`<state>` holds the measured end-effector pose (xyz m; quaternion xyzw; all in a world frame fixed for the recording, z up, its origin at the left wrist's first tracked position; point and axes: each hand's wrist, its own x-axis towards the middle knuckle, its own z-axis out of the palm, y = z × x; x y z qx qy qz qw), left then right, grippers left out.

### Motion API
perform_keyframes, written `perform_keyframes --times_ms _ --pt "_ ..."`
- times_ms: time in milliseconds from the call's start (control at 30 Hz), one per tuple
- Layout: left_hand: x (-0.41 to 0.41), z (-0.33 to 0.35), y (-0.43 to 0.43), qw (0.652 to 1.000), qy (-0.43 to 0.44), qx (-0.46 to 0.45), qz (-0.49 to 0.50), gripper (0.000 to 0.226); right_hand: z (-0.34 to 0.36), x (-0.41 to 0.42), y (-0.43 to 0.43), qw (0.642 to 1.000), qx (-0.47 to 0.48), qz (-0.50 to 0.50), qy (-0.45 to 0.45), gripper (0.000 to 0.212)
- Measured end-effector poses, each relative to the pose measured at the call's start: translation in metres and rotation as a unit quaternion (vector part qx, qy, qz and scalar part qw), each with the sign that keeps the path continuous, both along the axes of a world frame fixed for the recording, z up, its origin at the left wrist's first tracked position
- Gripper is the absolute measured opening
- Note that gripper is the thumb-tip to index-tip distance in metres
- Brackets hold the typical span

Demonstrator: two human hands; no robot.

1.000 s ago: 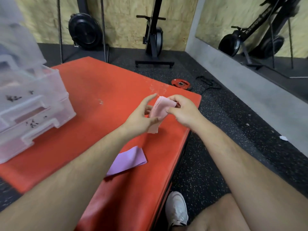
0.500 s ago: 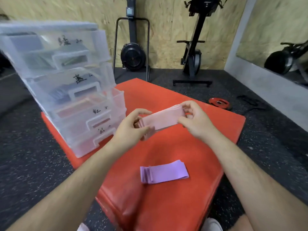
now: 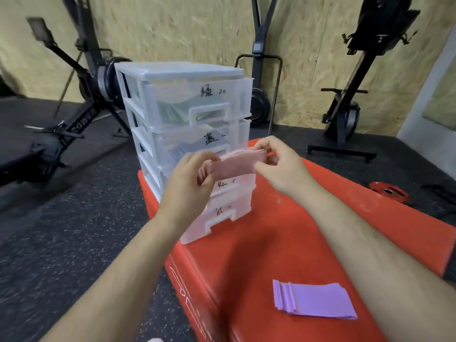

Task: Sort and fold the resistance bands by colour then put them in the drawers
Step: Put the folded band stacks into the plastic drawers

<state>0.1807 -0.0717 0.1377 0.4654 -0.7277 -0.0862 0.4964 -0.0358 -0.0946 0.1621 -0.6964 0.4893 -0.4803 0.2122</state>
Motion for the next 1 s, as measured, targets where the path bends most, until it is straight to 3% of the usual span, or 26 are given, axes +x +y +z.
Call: perform_keyframes --times_ms 133,233,467,900,1000 --pt "0.014 -0.005 -0.026 0.998 -0.04 -0.009 0.042 0.036 0.006 0.014 -0.044 0.995 -0.002 -0.008 0.1 0.026" --pt "0.015 -0.012 -0.04 0.993 -0.096 0.007 0.06 0.037 -0.003 0.018 -0.065 0.993 0.022 0.001 0.12 0.03" --pt "0.012 -0.015 -0.055 0.984 -0.155 -0.044 0.078 0.031 -0.016 0.017 -0.084 0.997 0.053 0.024 0.041 0.04" --pt "0.018 -0.028 -0.06 0.972 -0.22 -0.038 0.074 0.038 -0.031 0.012 -0.085 0.99 0.136 0.033 0.016 0.035" --pt "0.021 -0.035 -0.058 0.959 -0.264 -0.063 0.085 0.039 -0.049 0.009 -0.066 0.997 0.079 -0.011 -0.003 0.04"
